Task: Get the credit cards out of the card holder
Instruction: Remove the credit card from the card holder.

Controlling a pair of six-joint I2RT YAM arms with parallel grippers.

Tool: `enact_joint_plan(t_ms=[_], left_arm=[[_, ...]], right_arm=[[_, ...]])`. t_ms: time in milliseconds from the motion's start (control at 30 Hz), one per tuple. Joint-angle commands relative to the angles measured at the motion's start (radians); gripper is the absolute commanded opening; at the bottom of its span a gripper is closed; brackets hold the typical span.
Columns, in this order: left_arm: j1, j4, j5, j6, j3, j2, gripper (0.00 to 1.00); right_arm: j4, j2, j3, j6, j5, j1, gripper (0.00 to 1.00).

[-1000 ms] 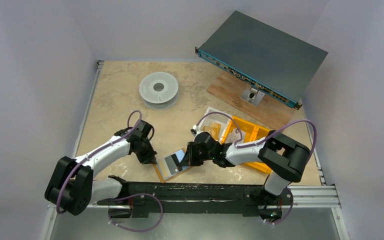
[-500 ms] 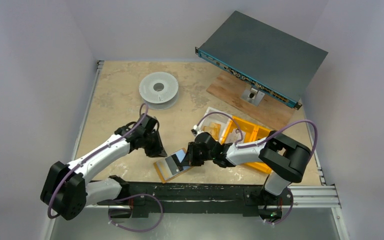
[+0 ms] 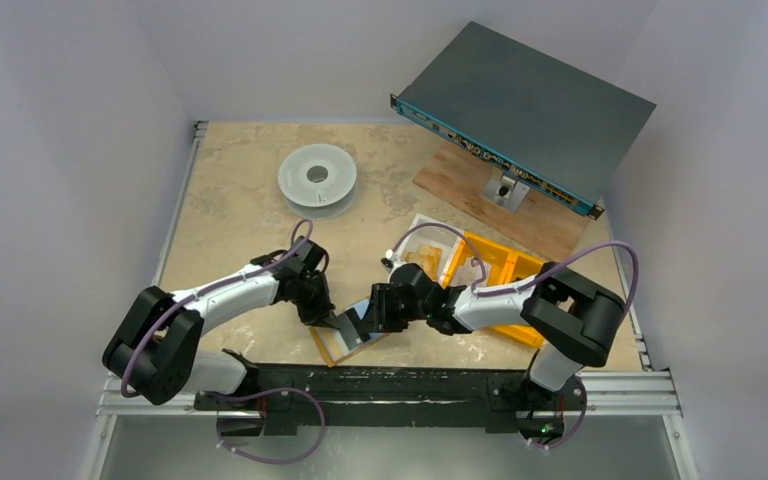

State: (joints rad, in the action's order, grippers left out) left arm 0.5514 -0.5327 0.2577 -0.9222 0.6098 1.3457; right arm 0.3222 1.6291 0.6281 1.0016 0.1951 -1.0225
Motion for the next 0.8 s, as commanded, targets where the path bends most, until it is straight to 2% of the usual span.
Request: enact_joint_plan(t_ms=[0, 200, 500, 767], left_arm=[[0.007, 0.044, -0.03, -0.007, -0.034, 0.046, 0.0], [0.006, 0.038, -0.047, -0.007, -0.032, 0.054, 0.0], [0.007, 0.001, -0.091, -0.002, -0.02, 0.053, 0.0], [0.004, -0.067, -0.182, -0.015, -0.021, 0.032, 0.0]], right_arm=[[0.038, 0.021, 0.035, -0.026, 0.043, 0.001, 0.33], [0.067, 0.072, 0.052, -0.025, 0.082, 0.001, 0.32], [0.04, 0.051, 0.057, -0.024, 0.061, 0.001, 0.03], [-0.079, -0.059, 0.044, -0.041, -0.056, 0.002, 0.0]])
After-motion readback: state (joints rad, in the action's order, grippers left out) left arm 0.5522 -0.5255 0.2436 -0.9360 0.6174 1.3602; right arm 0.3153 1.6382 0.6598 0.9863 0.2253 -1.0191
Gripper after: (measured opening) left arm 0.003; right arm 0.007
